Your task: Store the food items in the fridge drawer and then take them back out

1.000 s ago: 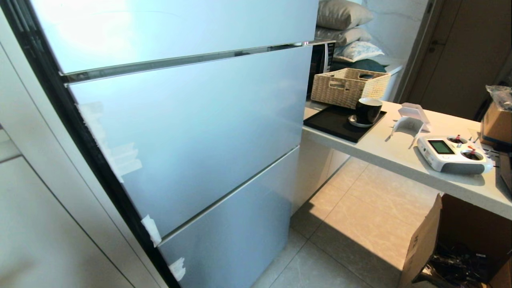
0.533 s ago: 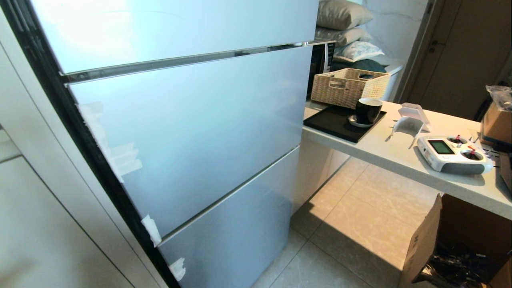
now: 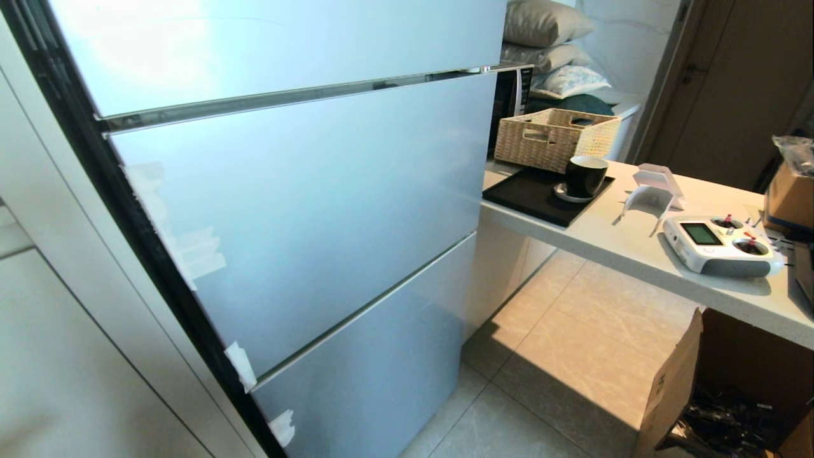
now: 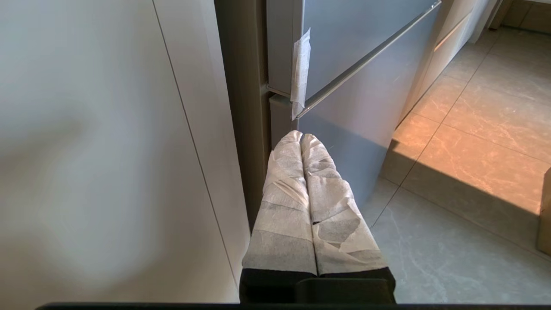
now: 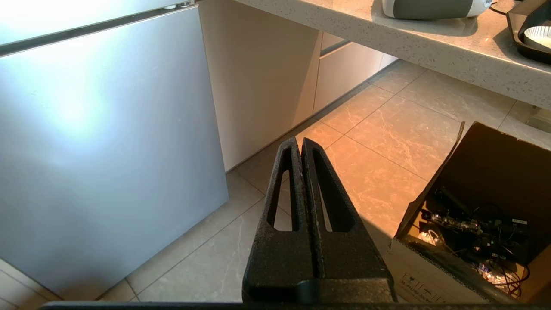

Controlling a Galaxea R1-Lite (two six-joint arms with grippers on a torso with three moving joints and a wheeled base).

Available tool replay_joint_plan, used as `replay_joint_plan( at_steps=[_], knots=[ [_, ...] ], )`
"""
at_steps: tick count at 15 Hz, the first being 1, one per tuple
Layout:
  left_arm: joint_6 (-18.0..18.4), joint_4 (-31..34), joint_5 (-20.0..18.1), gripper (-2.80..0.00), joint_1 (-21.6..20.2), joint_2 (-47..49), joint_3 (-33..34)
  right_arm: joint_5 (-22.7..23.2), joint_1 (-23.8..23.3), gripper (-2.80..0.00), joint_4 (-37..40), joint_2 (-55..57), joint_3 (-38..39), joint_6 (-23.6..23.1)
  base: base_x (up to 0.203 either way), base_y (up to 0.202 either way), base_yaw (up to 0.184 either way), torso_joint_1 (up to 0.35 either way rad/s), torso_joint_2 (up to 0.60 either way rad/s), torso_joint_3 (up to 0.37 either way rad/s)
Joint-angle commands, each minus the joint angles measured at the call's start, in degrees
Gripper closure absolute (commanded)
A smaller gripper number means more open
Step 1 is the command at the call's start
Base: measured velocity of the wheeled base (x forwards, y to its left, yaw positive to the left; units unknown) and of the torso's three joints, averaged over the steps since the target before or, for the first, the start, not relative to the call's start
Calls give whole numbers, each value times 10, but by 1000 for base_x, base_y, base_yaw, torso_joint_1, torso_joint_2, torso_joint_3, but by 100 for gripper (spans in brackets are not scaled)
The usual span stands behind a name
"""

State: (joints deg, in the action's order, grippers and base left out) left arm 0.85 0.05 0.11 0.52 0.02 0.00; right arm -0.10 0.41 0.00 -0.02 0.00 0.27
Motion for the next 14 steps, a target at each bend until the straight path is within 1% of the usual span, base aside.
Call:
replay_joint_plan(
  at_steps=[1,2,3,4,6,7,8,10,12,14],
  knots=[
    [19,-19,0,0,0,0,-17,0,0,0,1,1,0,0,0,0,0,0,0,0],
    [14,-25,-5,0,0,4,-43,0,0,0,1,1,0,0,0,0,0,0,0,0],
    [0,-27,-10,0,0,22,-76,0,0,0,1,1,0,0,0,0,0,0,0,0],
    [-26,-30,-14,0,0,61,-106,0,0,0,1,1,0,0,0,0,0,0,0,0],
    [-101,-39,-18,0,3,165,-160,0,0,0,1,1,0,0,0,0,0,0,0,0],
    [-142,-54,-19,0,5,222,-179,0,0,0,1,1,0,0,0,0,0,0,0,0],
    [-178,-86,-20,0,6,281,-192,0,0,0,1,1,0,0,0,0,0,0,0,0],
    [-233,-188,-19,0,7,391,-208,0,0,0,1,1,0,0,0,0,0,0,0,0],
    [-265,-279,-18,0,8,482,-219,0,0,0,1,1,0,0,0,0,0,0,0,0],
    [-282,-359,-16,0,8,559,-230,0,0,0,1,1,0,0,0,0,0,0,0,0]
  ],
)
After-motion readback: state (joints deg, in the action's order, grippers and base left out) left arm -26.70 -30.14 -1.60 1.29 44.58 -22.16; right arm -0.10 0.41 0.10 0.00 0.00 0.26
